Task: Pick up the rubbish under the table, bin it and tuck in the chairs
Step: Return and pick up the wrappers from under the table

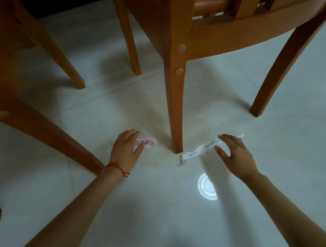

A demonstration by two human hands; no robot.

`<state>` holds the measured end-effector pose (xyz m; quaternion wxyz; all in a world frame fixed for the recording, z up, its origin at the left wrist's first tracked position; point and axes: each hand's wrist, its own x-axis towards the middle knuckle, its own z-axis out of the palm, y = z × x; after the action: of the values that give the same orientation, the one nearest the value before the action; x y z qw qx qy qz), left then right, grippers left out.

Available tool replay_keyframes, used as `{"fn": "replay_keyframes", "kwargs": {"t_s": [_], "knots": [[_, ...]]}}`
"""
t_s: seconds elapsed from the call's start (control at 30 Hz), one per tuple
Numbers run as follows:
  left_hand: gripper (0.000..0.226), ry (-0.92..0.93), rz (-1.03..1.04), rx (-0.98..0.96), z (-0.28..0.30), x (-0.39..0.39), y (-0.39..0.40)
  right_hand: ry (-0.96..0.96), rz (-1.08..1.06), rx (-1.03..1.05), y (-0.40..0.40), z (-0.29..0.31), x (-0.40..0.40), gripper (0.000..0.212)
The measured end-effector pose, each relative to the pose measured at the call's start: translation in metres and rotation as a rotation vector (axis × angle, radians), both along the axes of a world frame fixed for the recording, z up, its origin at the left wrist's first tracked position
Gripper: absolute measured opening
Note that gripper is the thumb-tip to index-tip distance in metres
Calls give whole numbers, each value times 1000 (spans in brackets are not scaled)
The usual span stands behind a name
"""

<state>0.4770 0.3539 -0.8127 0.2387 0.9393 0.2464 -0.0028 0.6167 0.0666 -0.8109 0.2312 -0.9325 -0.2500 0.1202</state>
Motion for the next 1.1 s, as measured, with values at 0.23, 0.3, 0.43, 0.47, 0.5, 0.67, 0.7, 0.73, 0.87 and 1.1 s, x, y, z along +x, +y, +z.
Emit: {"fn": "replay_keyframes", "kwargs": {"t_s": [0.23,0.3,0.43,0.47,0.5,0.67,0.7,0.73,0.87,1.1], "knots": [[43,-69,67,11,-32,19,22,-80,-29,76,3,-38,14,38],[41,-46,64,26,-38,18,23,-88,-12,57,0,-44,12,37],[34,-91,56,30,-41,15,21,-117,37,34,-3,-46,12,37],[34,-90,50,22,-42,15,21,-127,39,34,-3,-46,13,37],[34,-81,38,17,-42,13,20,-132,37,34,-3,-47,14,37],[33,-96,15,-50,-40,-5,2,-119,0,70,-6,-48,12,36],[32,-107,3,-51,-40,-11,-5,-113,-4,69,-7,-49,11,37],[33,-109,-17,-49,-40,-16,-11,-108,-6,70,-8,-49,10,37],[47,-121,-75,-63,-39,-33,-27,-116,-16,91,-11,-50,8,36],[54,-66,-251,-38,-35,-42,-11,-148,-31,101,-17,-50,12,36]]}}
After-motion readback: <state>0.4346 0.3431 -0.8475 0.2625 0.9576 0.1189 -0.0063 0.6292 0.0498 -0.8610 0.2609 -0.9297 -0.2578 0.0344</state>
